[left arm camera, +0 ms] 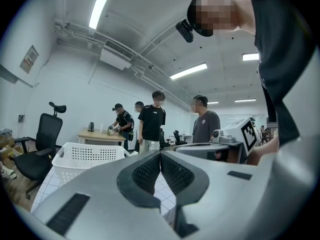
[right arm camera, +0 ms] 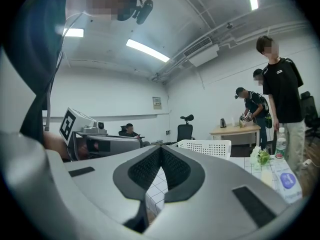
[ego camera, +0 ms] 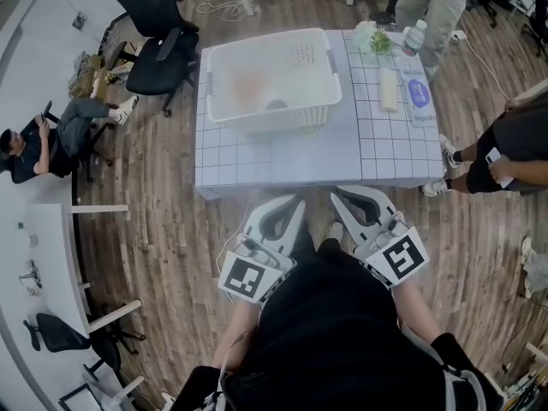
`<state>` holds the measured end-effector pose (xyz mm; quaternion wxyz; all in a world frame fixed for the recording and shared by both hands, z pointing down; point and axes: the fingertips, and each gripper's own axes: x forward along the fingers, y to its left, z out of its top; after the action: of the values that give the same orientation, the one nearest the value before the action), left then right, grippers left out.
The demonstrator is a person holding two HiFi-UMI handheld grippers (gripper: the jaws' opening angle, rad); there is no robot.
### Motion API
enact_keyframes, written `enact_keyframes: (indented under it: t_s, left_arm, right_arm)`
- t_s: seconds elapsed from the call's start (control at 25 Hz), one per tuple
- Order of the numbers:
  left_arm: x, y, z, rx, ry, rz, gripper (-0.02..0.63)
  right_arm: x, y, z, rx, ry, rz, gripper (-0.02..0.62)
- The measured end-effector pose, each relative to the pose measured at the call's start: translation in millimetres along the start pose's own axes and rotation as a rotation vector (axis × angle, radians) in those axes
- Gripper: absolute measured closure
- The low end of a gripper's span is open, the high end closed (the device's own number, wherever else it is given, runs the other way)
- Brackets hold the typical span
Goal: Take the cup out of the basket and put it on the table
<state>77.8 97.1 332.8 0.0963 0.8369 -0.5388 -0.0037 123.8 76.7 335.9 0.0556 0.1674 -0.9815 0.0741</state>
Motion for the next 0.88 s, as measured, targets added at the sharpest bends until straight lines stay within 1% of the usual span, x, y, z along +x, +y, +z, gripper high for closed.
enact_keyframes:
  t_s: [0.2, 0.36, 0.48, 0.6, 0.68, 0.88]
  left_arm:
    - [6, 27, 3, 0.0, -0.003, -0.011, 0.595]
    - [12, 50, 3, -0.002, 0.013, -0.02, 0.595]
    - [20, 66, 14, -0.024, -0.012, -0.021, 0.595]
    - [26, 83, 13, -0.001, 0.006, -0.024, 0.595]
    - [30, 94, 14, -0.009, 0.015, -0.026, 0.595]
    - [40, 117, 22, -0.03, -0.011, -0.053, 0.595]
  right_arm:
    - [27, -9, 3, 0.005, 0.004, -0.008, 0.58]
    - [51, -15, 9, 0.003, 0.003, -0.01, 0.58]
    - [70, -20, 15, -0.007, 0.006, -0.006, 0.58]
    - [85, -27, 19, -0.013, 0.005, -0.007, 0.58]
    - [95, -33, 21, -0.011, 0.008, -0.014, 0.58]
    - [118, -45, 24, -0.006, 0.019, -0.032, 0.58]
